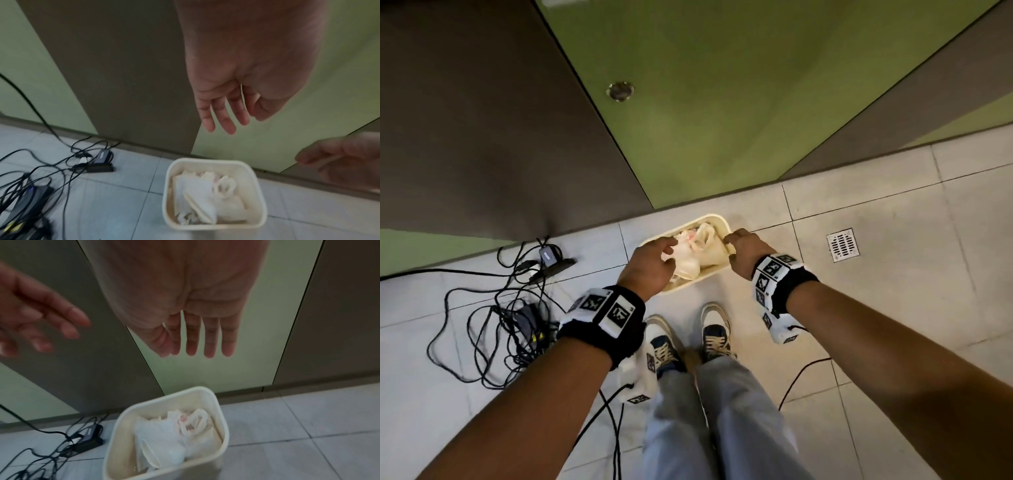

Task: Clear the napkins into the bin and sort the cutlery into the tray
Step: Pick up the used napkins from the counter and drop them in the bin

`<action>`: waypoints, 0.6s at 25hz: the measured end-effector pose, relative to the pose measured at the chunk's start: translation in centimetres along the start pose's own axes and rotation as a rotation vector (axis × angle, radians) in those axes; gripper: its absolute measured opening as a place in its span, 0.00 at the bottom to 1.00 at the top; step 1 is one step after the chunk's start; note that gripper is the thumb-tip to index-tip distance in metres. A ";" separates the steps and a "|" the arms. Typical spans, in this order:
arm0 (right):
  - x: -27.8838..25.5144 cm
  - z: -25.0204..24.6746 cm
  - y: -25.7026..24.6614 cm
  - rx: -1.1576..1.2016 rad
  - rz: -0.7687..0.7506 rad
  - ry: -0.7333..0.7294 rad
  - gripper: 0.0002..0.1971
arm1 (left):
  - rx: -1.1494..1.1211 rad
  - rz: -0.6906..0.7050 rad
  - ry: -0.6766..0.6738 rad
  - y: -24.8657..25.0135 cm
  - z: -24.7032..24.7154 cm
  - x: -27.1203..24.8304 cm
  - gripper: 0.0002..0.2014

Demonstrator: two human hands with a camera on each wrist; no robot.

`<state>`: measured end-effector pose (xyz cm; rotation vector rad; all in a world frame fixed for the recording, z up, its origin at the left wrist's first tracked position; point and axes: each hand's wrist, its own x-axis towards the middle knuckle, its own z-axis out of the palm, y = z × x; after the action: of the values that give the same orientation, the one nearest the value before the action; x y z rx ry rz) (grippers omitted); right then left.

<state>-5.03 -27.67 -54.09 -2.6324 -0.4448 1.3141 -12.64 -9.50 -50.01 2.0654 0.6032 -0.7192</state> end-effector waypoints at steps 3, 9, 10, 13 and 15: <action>-7.8 -5.7 -1.3 -0.002 -0.063 0.046 0.21 | -0.002 0.079 -0.003 6.5 -3.9 -5.9 0.14; -21.0 -16.5 -3.8 0.019 -0.226 0.282 0.19 | 0.108 0.311 -0.063 18.0 -10.1 -15.8 0.13; -23.3 -18.4 -4.2 0.036 -0.260 0.336 0.18 | 0.095 0.330 -0.049 19.5 -11.3 -17.6 0.13; -28.5 -23.7 -5.5 0.087 -0.327 0.438 0.17 | 0.041 0.391 0.072 23.3 -15.3 -22.1 0.13; -30.7 -26.6 -6.7 0.097 -0.391 0.499 0.16 | -0.004 0.418 0.219 25.0 -18.5 -24.9 0.13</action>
<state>-2.43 -32.11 -13.20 -2.4939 -0.7370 0.5272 -9.53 -11.04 -10.30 2.1852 0.2724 -0.2526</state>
